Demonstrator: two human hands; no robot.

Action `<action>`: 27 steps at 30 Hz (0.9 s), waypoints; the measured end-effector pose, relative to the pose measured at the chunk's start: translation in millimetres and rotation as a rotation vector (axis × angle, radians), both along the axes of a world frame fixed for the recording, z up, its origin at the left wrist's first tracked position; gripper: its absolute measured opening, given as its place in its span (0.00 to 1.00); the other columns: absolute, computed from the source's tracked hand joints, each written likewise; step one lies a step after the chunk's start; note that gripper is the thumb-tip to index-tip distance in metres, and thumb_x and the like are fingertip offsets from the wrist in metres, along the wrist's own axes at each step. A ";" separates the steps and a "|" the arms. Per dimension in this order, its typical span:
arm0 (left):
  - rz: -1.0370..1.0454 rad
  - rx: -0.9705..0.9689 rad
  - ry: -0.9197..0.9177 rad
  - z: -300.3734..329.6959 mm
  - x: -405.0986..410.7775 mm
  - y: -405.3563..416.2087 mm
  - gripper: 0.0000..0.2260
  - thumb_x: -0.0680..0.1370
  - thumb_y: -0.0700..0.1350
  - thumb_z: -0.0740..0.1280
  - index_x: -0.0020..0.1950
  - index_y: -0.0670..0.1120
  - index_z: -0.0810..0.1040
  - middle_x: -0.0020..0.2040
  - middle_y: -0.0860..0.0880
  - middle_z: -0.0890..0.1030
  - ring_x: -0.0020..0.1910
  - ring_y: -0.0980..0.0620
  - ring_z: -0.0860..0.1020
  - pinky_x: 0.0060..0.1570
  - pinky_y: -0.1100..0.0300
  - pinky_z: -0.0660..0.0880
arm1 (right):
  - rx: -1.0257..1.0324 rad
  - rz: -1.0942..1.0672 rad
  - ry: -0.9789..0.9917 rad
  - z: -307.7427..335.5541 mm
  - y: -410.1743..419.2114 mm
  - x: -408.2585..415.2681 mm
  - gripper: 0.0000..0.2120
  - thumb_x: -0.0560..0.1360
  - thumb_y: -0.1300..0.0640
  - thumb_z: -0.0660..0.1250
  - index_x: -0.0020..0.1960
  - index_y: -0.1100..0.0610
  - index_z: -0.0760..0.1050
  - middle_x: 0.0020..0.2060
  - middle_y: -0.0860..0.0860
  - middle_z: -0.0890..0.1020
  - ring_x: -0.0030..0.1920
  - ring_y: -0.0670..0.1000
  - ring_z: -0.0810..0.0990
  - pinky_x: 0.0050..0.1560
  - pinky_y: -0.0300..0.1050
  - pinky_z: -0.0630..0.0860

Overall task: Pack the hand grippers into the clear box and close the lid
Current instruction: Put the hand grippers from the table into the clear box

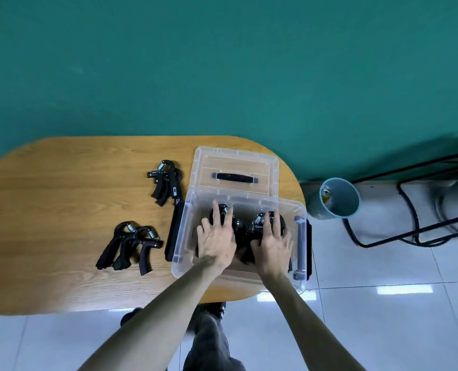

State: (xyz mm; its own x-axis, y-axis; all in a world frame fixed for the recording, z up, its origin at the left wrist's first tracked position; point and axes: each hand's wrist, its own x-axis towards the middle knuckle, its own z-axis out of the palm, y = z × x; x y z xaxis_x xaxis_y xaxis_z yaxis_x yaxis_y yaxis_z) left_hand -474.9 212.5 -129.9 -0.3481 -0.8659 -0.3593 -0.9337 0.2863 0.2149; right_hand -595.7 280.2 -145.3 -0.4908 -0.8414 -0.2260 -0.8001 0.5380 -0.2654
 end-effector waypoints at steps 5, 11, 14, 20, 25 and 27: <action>0.006 -0.022 -0.047 -29.1 -7.7 -3.0 0.36 0.80 0.41 0.63 0.83 0.52 0.48 0.83 0.39 0.44 0.58 0.40 0.71 0.59 0.48 0.69 | 0.002 0.054 -0.050 -30.9 2.0 -7.6 0.39 0.69 0.60 0.72 0.77 0.58 0.61 0.78 0.57 0.61 0.69 0.69 0.66 0.61 0.65 0.71; 0.030 -0.039 -0.041 -44.0 -13.6 4.1 0.38 0.78 0.37 0.64 0.83 0.52 0.49 0.83 0.40 0.43 0.58 0.41 0.69 0.59 0.46 0.68 | -0.026 0.075 -0.129 -49.5 0.6 -14.4 0.38 0.70 0.61 0.69 0.77 0.59 0.59 0.78 0.58 0.59 0.70 0.69 0.64 0.67 0.66 0.66; 0.025 -0.049 -0.068 -48.4 -16.0 5.1 0.39 0.77 0.36 0.64 0.83 0.52 0.48 0.83 0.39 0.42 0.58 0.42 0.69 0.58 0.47 0.68 | -0.027 0.081 -0.150 -55.1 -3.2 -18.1 0.37 0.71 0.60 0.68 0.77 0.59 0.59 0.78 0.59 0.58 0.71 0.69 0.63 0.70 0.65 0.64; 0.042 -0.061 -0.091 -56.1 -17.9 6.8 0.39 0.78 0.36 0.64 0.83 0.53 0.49 0.83 0.40 0.41 0.56 0.44 0.69 0.56 0.48 0.69 | -0.068 0.085 -0.155 -59.3 -6.7 -18.9 0.35 0.72 0.61 0.68 0.77 0.60 0.60 0.76 0.62 0.59 0.71 0.68 0.63 0.70 0.64 0.64; 0.072 -0.052 -0.063 -58.7 -16.8 6.0 0.35 0.81 0.42 0.64 0.83 0.53 0.49 0.83 0.41 0.41 0.62 0.41 0.69 0.59 0.46 0.69 | -0.042 0.063 -0.133 -57.4 -11.8 -17.2 0.32 0.74 0.59 0.65 0.77 0.58 0.61 0.75 0.63 0.60 0.73 0.67 0.59 0.71 0.66 0.62; 0.059 -0.049 -0.061 -57.4 -14.7 4.7 0.32 0.82 0.48 0.61 0.83 0.53 0.49 0.83 0.41 0.42 0.68 0.38 0.67 0.63 0.45 0.68 | -0.015 0.054 -0.093 -53.5 -12.2 -14.9 0.33 0.75 0.55 0.66 0.77 0.56 0.60 0.76 0.61 0.60 0.75 0.66 0.57 0.73 0.65 0.58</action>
State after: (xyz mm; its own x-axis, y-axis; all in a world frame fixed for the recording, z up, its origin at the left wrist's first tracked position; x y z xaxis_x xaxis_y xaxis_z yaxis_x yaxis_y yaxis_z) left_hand -489.6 217.3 -187.4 -0.2748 -0.9014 -0.3346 -0.9602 0.2390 0.1445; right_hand -610.6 268.0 -198.8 -0.4219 -0.8697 -0.2560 -0.7994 0.4901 -0.3476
